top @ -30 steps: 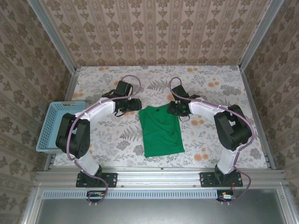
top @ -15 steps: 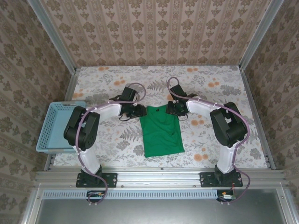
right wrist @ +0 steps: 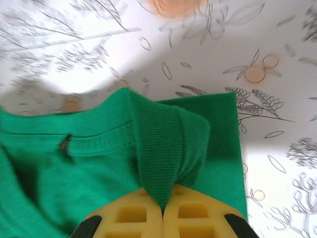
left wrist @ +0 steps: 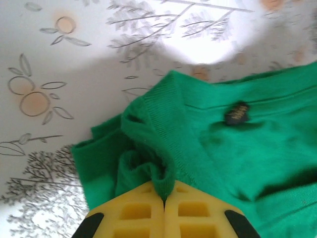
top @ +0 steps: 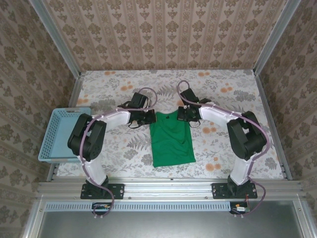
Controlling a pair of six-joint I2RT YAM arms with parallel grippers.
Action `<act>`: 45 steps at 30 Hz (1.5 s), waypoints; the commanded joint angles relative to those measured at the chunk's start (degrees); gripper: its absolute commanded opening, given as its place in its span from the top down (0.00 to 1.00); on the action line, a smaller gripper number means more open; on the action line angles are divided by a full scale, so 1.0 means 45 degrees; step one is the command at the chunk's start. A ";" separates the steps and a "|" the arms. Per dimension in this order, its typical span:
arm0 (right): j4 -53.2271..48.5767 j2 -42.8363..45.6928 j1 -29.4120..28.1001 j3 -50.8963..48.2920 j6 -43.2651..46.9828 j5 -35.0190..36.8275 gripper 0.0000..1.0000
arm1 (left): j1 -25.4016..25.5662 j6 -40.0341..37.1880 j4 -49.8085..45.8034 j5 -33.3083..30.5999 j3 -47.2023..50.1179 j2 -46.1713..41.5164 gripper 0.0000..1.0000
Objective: Fold the inside-out t-shirt
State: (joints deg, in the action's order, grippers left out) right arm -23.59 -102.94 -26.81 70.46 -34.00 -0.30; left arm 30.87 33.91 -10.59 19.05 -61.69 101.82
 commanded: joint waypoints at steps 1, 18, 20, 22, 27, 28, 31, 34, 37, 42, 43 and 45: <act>-0.0648 0.1609 -0.0080 0.0188 0.0443 0.0620 0.96 | 0.0265 0.0282 0.0961 -0.0212 0.0513 -0.1669 1.00; -0.0242 0.0125 0.0301 0.0437 0.0974 0.1564 0.94 | -0.0090 0.0707 0.1843 -0.1009 0.0498 0.0311 1.00; 0.0021 -0.0325 0.0386 0.0715 0.1289 0.1589 0.93 | -0.0214 0.0707 0.1900 -0.1095 0.0409 0.0562 0.98; 0.0036 -0.0708 0.0424 0.1128 0.1577 0.1622 0.90 | -0.0288 0.0658 0.1757 -0.1202 0.0281 0.0690 0.95; -0.0473 -0.1270 0.0435 0.1950 0.1906 0.1940 0.62 | -0.0395 0.0628 0.0702 -0.1848 -0.0114 0.0625 0.79; -0.0763 -0.1189 0.0433 0.2036 0.1953 0.2157 0.58 | -0.0405 0.0582 0.0428 -0.2097 -0.0130 0.0410 0.72; -0.1176 -0.0211 0.0425 0.1578 0.2027 0.2516 0.48 | -0.0273 0.0178 -0.0641 -0.2955 -0.0118 -0.0636 0.56; -0.1015 0.1416 0.0254 0.0176 0.1680 0.1679 0.47 | 0.0202 -0.0245 -0.1450 -0.3376 0.0064 -0.1798 0.52; -0.0627 0.2954 -0.0518 -0.1637 0.0892 0.1104 0.49 | 0.0846 -0.0160 -0.0658 -0.2636 0.0821 -0.2529 0.53; 0.0047 0.4852 -0.2631 -0.4365 -0.1063 0.1690 0.53 | 0.1359 -0.0124 0.0361 -0.1717 0.0621 -0.1749 0.56; 0.0111 0.5055 -0.3088 -0.4813 -0.1508 0.1870 0.54 | 0.1380 -0.0148 0.0631 -0.1451 0.0425 -0.1428 0.57; 0.0306 0.5690 -0.3778 -0.5621 -0.2222 0.2190 0.54 | 0.1438 -0.0230 0.0949 -0.1042 -0.0007 -0.0728 0.57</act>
State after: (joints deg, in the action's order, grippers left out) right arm -23.18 -80.16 -41.39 49.19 -36.67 6.98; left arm 37.43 34.46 -8.51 11.00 -59.59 94.63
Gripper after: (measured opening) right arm 0.457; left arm 0.430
